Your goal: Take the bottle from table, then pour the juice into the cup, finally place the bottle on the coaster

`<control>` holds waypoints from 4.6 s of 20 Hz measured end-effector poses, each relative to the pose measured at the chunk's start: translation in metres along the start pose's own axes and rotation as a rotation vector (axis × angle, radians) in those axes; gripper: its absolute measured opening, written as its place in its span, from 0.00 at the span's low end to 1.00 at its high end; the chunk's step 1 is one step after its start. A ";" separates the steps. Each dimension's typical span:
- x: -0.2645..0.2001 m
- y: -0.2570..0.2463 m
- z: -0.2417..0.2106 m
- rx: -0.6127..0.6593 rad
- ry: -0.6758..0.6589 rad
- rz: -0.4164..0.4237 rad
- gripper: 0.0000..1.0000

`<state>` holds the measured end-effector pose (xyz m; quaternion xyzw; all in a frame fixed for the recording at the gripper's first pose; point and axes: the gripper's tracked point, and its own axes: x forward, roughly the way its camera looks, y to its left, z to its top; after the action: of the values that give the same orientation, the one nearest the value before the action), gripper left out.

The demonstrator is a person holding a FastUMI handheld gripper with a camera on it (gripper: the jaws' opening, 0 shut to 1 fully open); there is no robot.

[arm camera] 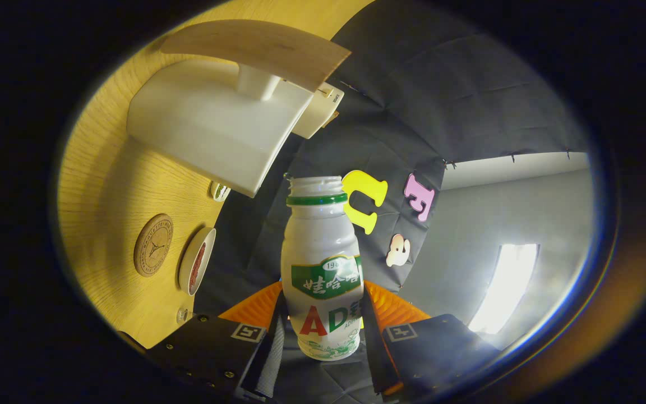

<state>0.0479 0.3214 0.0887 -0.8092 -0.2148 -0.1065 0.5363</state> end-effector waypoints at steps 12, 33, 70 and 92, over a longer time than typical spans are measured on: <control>0.000 -0.004 0.007 -0.066 -0.047 -0.052 0.63; 0.007 0.015 -0.017 0.647 0.090 0.226 0.63; 0.044 0.100 0.015 1.838 0.233 0.534 0.64; 0.042 0.120 0.009 2.037 0.287 0.498 0.66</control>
<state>0.1404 0.2998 0.0035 0.0215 0.0345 0.1423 0.9890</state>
